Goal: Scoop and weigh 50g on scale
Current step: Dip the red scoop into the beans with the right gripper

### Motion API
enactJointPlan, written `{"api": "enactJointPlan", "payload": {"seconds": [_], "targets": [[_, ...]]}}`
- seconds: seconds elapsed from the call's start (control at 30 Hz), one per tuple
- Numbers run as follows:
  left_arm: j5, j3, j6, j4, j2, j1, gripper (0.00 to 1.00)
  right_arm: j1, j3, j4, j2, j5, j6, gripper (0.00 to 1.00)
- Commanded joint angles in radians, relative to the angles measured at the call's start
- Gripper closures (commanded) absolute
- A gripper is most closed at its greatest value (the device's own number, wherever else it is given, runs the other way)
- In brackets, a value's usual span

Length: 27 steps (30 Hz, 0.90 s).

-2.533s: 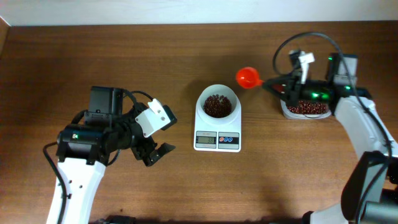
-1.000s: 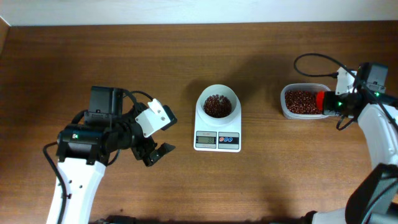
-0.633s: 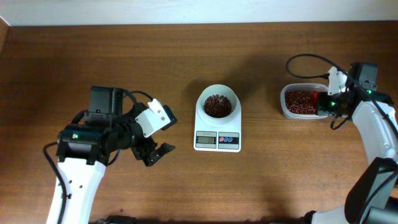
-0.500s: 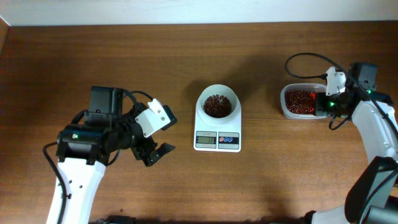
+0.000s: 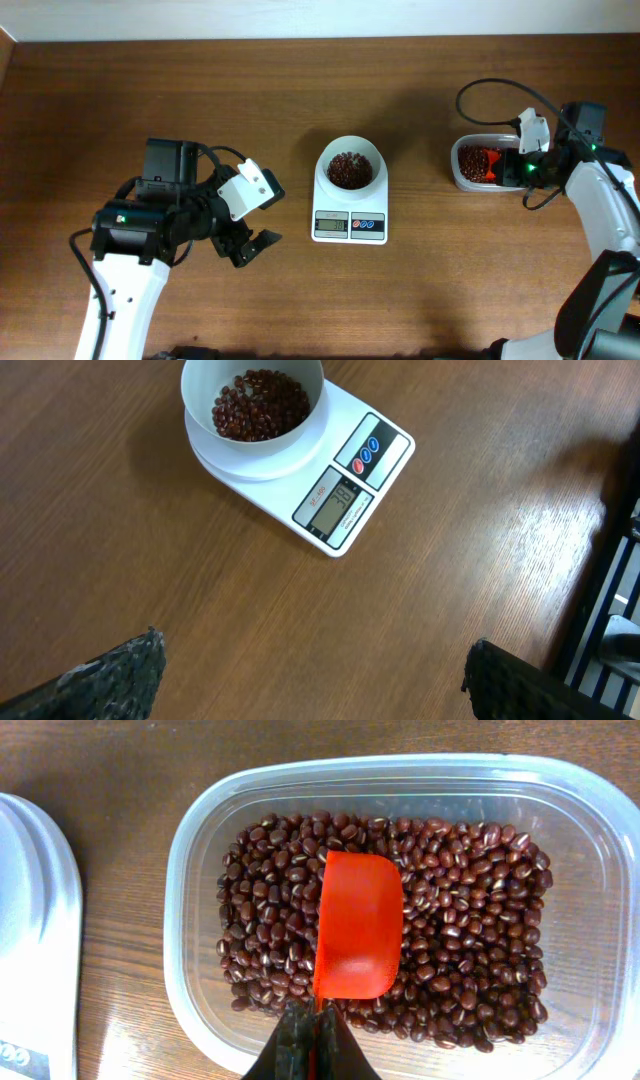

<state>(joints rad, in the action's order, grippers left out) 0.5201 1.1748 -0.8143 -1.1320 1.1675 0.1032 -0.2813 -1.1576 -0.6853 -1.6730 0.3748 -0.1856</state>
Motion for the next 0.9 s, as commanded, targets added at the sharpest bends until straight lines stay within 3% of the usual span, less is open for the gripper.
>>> {"api": "enactJointPlan", "payload": {"seconds": [0.0, 0.23, 0.87], "targets": [[0.003, 0.019, 0.005, 0.002, 0.002, -0.005, 0.01, -0.027, 0.003, -0.008, -0.011, 0.060, 0.037, 0.96], [0.003, 0.019, 0.005, 0.002, 0.002, -0.005, 0.01, -0.118, 0.003, -0.016, -0.011, 0.250, 0.037, 0.96], [0.003, 0.019, 0.005, 0.002, 0.002, -0.005, 0.01, -0.250, 0.003, -0.068, -0.011, 0.432, 0.075, 0.96]]}}
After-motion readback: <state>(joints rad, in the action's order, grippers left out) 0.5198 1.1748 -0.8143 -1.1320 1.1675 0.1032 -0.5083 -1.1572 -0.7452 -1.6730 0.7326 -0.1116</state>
